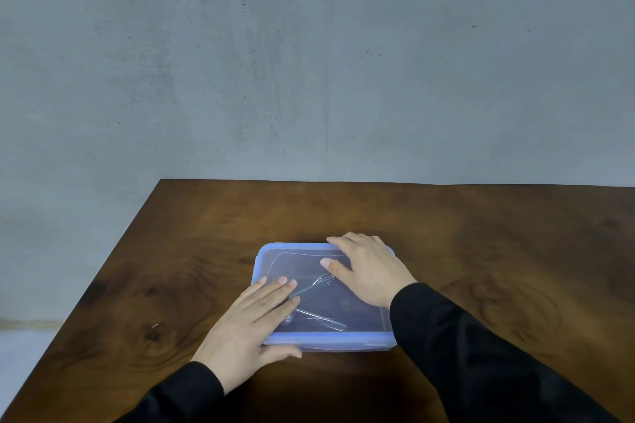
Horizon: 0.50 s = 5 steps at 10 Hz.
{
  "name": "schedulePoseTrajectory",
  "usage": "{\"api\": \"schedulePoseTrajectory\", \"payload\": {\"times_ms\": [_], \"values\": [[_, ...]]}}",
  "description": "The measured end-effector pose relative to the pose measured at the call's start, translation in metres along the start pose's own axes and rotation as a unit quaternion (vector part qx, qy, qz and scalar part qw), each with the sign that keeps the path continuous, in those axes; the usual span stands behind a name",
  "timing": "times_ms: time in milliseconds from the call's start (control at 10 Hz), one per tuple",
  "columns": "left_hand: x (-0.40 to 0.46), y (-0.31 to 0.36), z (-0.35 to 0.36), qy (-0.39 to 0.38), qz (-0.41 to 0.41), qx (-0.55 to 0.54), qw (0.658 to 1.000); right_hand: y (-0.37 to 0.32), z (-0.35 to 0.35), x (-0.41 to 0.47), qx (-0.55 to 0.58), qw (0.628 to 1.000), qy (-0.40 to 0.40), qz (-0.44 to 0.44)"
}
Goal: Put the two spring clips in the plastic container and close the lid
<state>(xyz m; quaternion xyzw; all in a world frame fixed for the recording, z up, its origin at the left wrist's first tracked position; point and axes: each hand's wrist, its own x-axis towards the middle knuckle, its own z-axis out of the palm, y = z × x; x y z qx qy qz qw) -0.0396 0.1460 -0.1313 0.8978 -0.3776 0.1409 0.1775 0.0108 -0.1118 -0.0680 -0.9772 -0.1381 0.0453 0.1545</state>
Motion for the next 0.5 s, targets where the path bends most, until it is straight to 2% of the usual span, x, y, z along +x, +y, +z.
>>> {"api": "schedulePoseTrajectory", "payload": {"times_ms": [200,300,400,500], "values": [[-0.003,0.002,0.006,0.047,0.015,0.017,0.999,0.003,0.006,-0.001,0.025,0.999,0.013,0.036],[-0.003,0.003,0.007,0.052,0.027,0.034,0.998,0.003,0.005,-0.002,0.01,0.999,0.019,0.03],[-0.002,0.007,0.002,0.024,0.018,0.008,1.0,0.001,0.002,-0.005,-0.015,1.0,0.014,-0.023],[-0.006,0.007,-0.01,0.01,0.017,-0.019,1.0,0.006,-0.004,-0.016,0.072,0.996,0.038,-0.027]]}}
